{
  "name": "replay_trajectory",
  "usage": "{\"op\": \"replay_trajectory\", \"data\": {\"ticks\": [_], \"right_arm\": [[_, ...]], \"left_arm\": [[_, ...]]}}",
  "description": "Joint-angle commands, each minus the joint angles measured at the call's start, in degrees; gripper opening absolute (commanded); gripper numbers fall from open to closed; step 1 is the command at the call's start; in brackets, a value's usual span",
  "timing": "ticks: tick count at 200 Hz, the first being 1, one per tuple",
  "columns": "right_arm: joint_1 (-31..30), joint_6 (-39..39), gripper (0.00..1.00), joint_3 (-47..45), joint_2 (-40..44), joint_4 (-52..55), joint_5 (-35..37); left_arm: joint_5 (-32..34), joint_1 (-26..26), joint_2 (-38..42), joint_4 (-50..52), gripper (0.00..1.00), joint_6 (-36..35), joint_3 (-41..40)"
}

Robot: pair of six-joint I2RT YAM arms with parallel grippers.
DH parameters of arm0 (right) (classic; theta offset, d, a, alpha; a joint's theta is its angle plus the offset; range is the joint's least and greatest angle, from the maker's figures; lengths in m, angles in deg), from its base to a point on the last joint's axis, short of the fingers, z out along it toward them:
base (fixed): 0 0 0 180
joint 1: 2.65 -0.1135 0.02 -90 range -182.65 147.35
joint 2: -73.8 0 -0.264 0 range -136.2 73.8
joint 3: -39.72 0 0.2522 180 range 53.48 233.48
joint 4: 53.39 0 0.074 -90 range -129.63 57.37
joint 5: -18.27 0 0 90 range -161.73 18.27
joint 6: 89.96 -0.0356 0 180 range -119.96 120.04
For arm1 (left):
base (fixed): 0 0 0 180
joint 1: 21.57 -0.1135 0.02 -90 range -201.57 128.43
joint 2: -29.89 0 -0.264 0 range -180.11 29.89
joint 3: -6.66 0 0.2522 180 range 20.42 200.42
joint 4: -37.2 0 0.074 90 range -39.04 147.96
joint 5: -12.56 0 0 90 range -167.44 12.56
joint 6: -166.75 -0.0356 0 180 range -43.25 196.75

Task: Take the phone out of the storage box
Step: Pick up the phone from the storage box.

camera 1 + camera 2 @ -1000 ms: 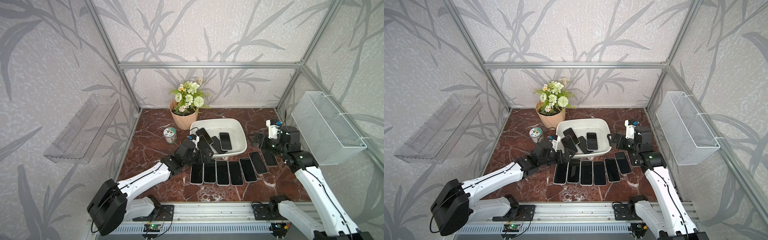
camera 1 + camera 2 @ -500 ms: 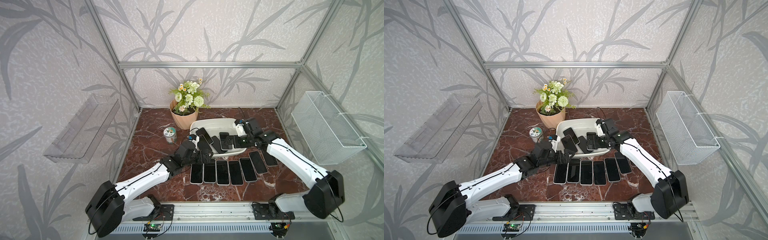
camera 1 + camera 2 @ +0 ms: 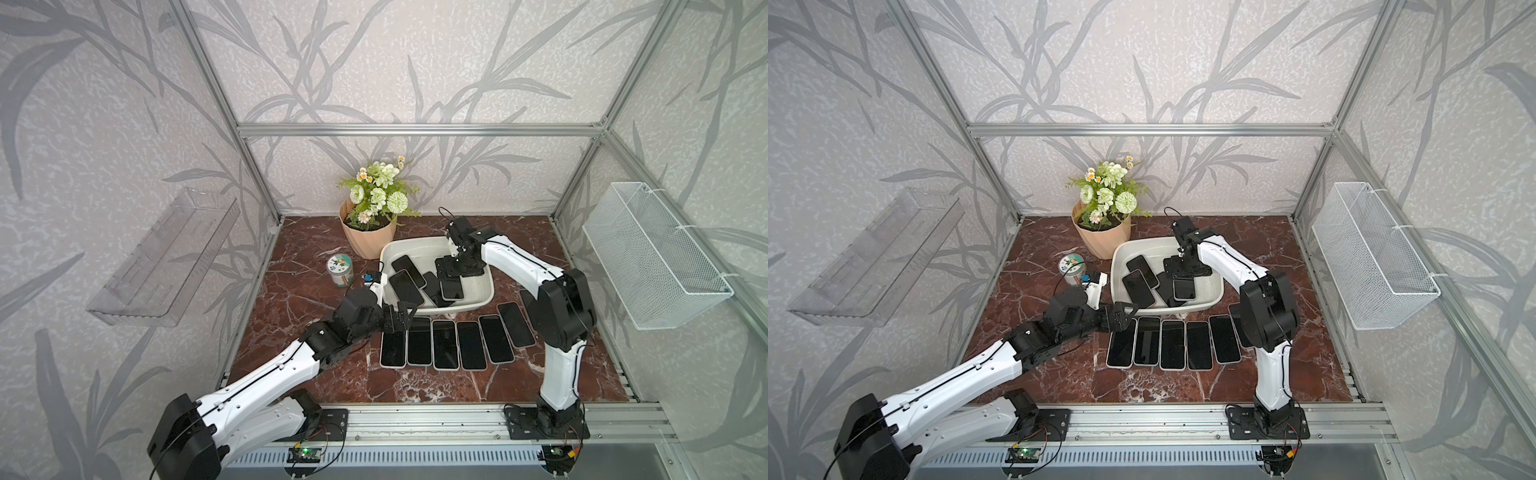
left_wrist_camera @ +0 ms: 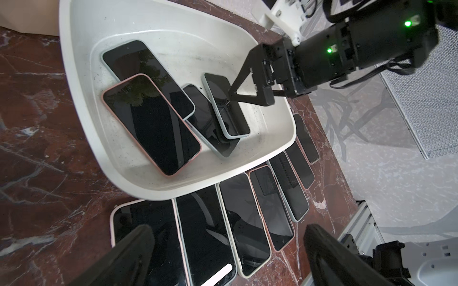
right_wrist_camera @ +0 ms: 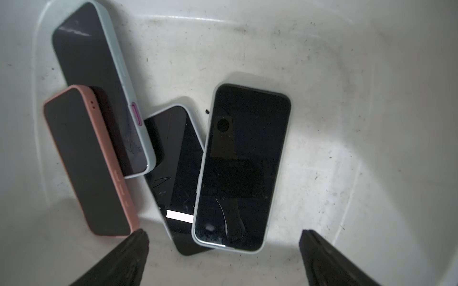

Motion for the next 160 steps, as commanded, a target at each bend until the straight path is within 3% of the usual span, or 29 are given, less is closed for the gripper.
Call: {"op": "replay_trajectory", "data": {"ticks": [1, 160], "right_arm": [[0.4, -0.2, 0.99, 4.0, -2.8, 4.0, 2.5], [3.2, -1.9, 1.0, 15.0, -15.5, 5.6, 0.9]], "left_arm": [[1.8, 0.0, 2.2, 2.6, 1.0, -2.1, -1.1], [1.5, -0.2, 5.0, 4.1, 1.0, -2.6, -2.8]]}}
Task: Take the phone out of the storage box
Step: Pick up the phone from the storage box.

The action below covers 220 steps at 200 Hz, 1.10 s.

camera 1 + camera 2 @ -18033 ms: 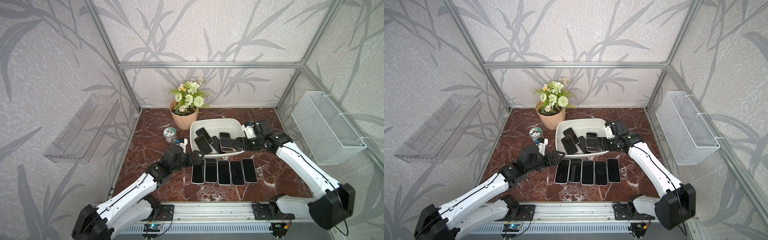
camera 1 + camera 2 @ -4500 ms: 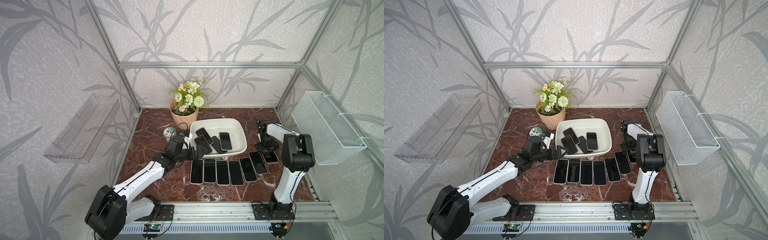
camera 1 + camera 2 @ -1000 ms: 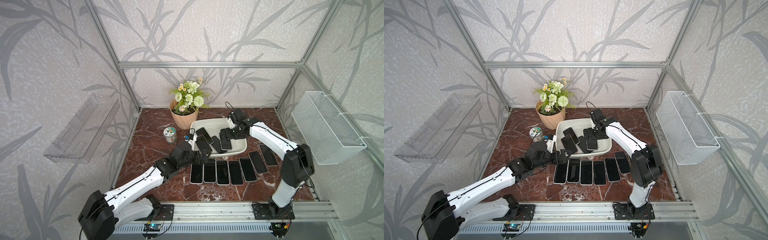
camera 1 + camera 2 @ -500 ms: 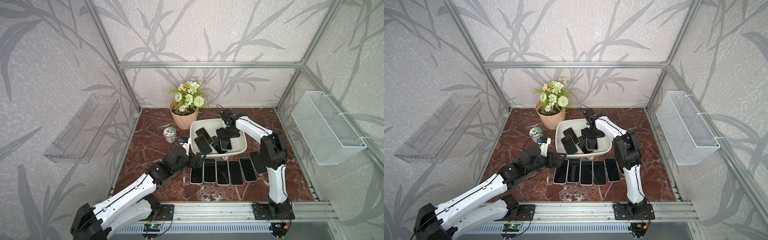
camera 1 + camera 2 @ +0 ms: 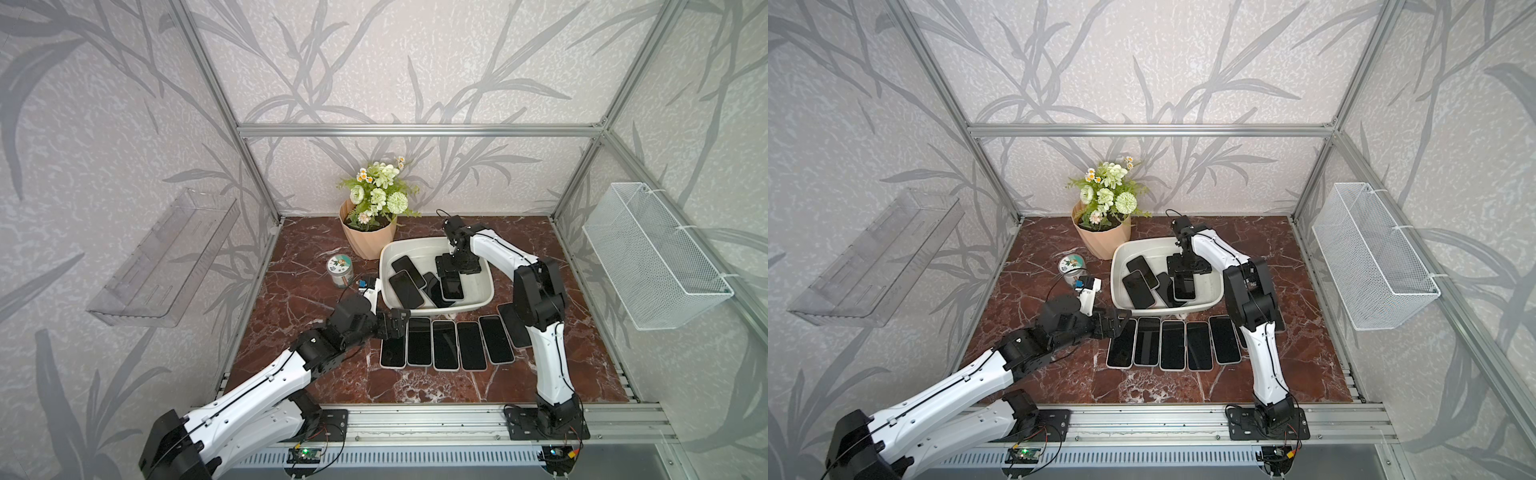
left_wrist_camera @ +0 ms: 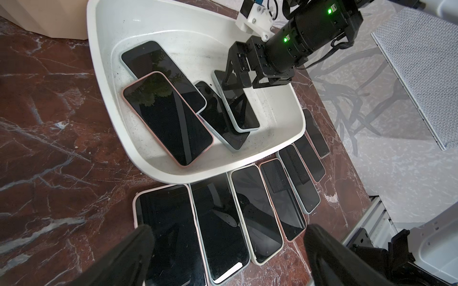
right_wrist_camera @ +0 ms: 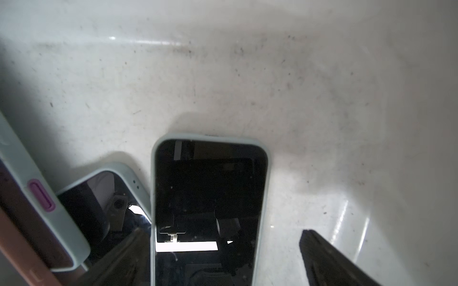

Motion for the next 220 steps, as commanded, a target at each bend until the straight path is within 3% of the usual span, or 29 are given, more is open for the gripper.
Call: {"op": "replay_trajectory", "data": {"ticks": [1, 53, 103, 220], "right_arm": [[0.4, -0.6, 1.0, 2.8, -2.0, 2.0, -1.0], [0.4, -0.4, 1.0, 8.0, -6.3, 4.4, -1.4], [0.4, -0.3, 0.99, 7.5, -8.1, 5.1, -0.1], [0.5, -0.7, 0.79, 6.4, -8.9, 4.1, -2.8]], "left_arm": [[0.3, -0.2, 0.8, 1.0, 1.0, -0.8, -0.5], [0.7, -0.3, 1.4, 1.8, 1.0, -0.9, -0.5], [0.7, -0.5, 1.5, 2.0, 1.0, -0.9, -0.8], [0.1, -0.7, 2.0, 2.5, 1.0, -0.3, -0.8]]}}
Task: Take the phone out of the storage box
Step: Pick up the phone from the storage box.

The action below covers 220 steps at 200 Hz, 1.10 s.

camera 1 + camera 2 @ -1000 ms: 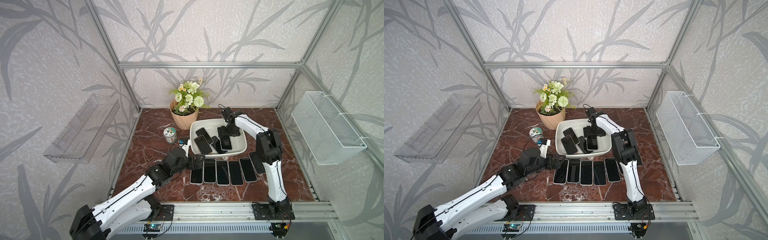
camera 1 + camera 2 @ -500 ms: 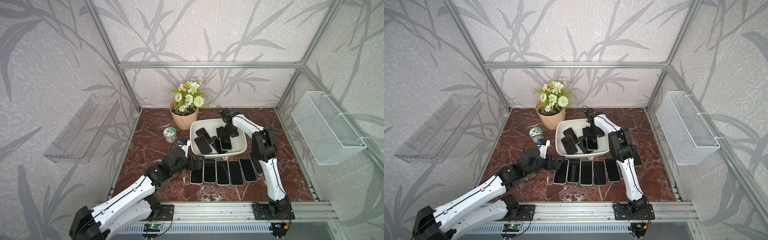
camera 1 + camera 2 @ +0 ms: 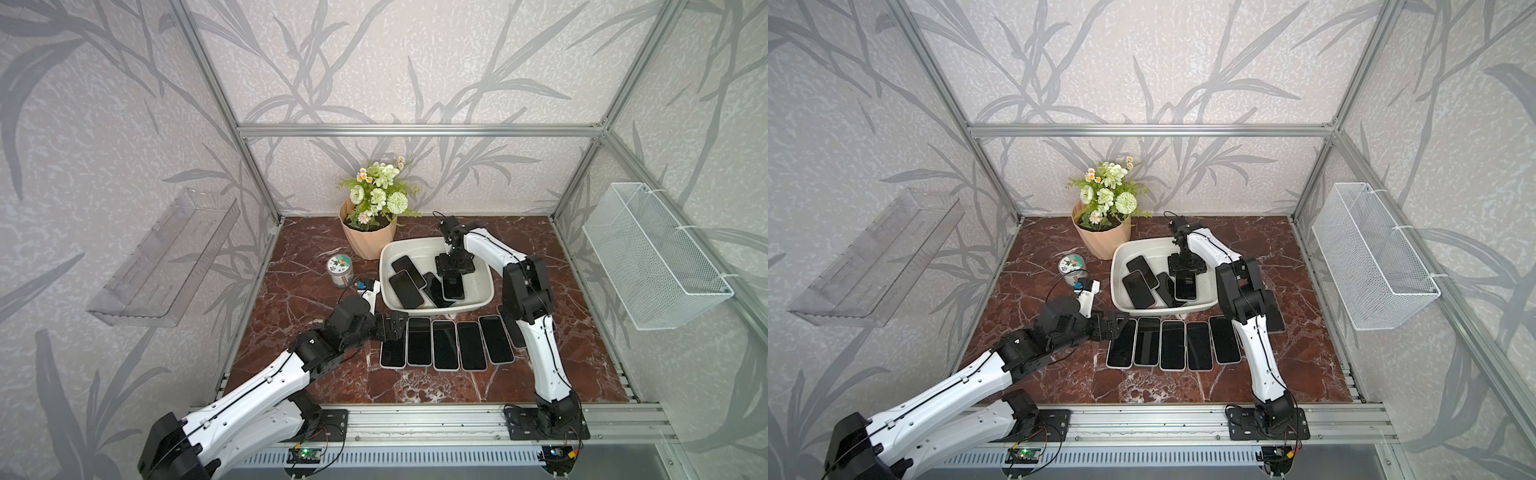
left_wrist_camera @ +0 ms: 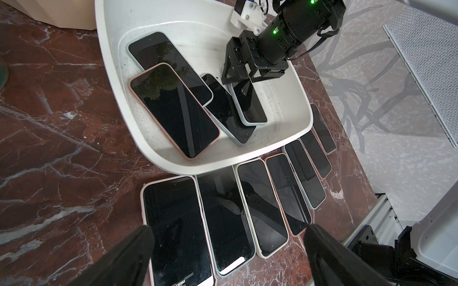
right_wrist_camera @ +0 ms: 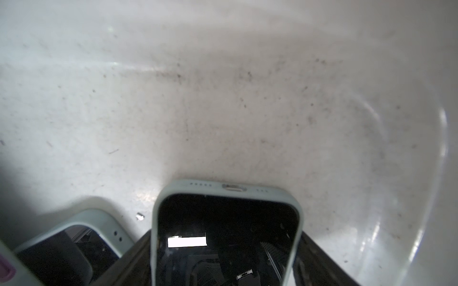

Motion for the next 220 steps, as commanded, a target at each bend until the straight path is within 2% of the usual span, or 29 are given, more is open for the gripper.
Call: {"op": "replay_trajectory", "data": {"ticks": [1, 57, 93, 166, 190, 220], "right_arm": [[0.3, -0.6, 0.79, -2.1, -0.9, 0.2, -2.4], [0.2, -1.5, 0.69, -8.8, 9.6, -7.4, -3.8], [0.2, -2.7, 0.68, -14.5, 18.5, -13.9, -4.9], [0.5, -8.9, 0.64, -25.1, 32.6, -24.7, -9.4], [0.0, -12.9, 0.62, -30.3, 37.1, -29.1, -12.7], [-2.2, -14.4, 0.61, -35.1, 41.6, -30.6, -13.0]], "left_arm": [[0.1, -0.3, 1.0, 0.4, 1.0, -0.3, -0.6], [-0.6, -0.3, 1.4, -0.4, 1.0, 0.0, -0.7], [-0.9, 0.1, 1.1, -1.7, 1.0, 0.5, -0.8], [0.8, 3.5, -5.3, -4.0, 1.0, -1.7, 3.0], [1.5, 4.9, -7.9, -7.4, 1.0, -1.3, 4.1], [1.0, 6.0, -11.3, -14.7, 1.0, 1.0, 3.8]]}}
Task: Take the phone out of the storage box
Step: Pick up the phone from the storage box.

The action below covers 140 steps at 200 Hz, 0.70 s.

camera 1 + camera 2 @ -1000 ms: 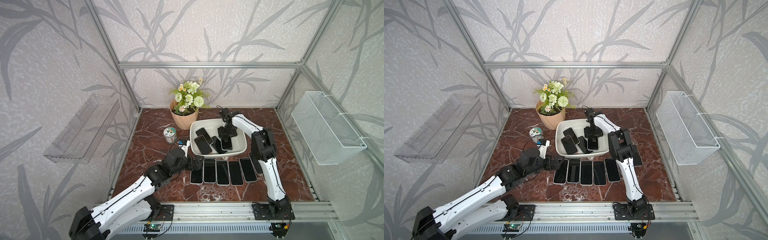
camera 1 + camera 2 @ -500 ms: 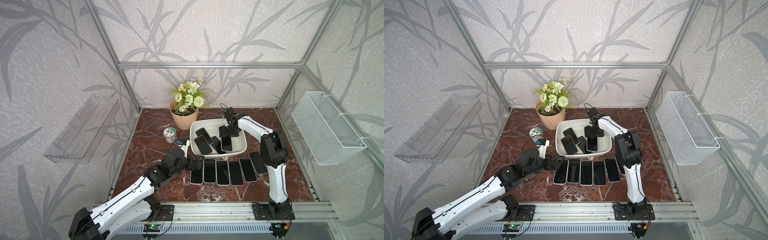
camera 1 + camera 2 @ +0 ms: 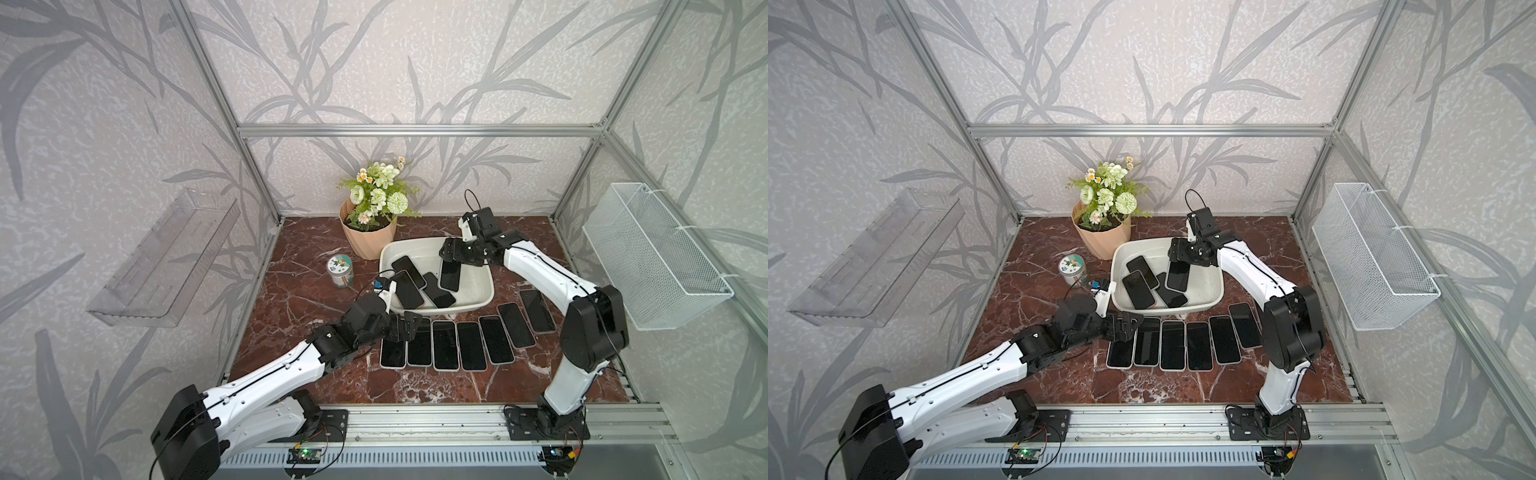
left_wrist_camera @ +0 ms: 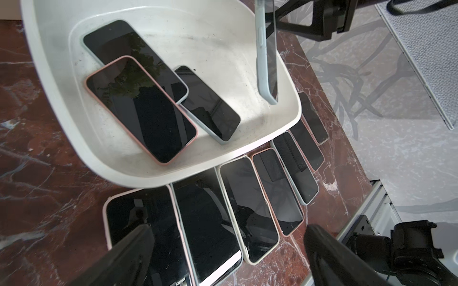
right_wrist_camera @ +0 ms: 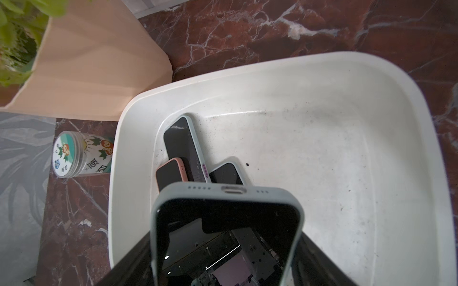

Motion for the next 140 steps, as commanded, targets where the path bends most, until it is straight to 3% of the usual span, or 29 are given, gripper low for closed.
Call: {"op": "replay_trajectory", "data": {"ticks": [1, 72, 128, 140], "right_arm": [[-1.9, -3.0, 0.62, -2.1, 4.9, -4.3, -2.2], [-11.4, -5.9, 0.61, -9.1, 12.4, -6.3, 0.1], [-15.7, -7.0, 0.59, -11.4, 16.5, -6.3, 1.6], [-16.4, -7.1, 0.59, -12.0, 17.1, -6.3, 1.9]], "left_arm": [[0.5, 0.8, -2.2, -7.1, 1.0, 0.8, 1.7], [-2.0, 1.8, -9.3, -6.5, 0.99, -1.7, 8.7], [-1.8, 1.8, -11.4, -4.7, 0.74, 1.1, 10.2], [-2.2, 1.8, -11.3, -5.6, 0.61, 1.5, 9.9]]}}
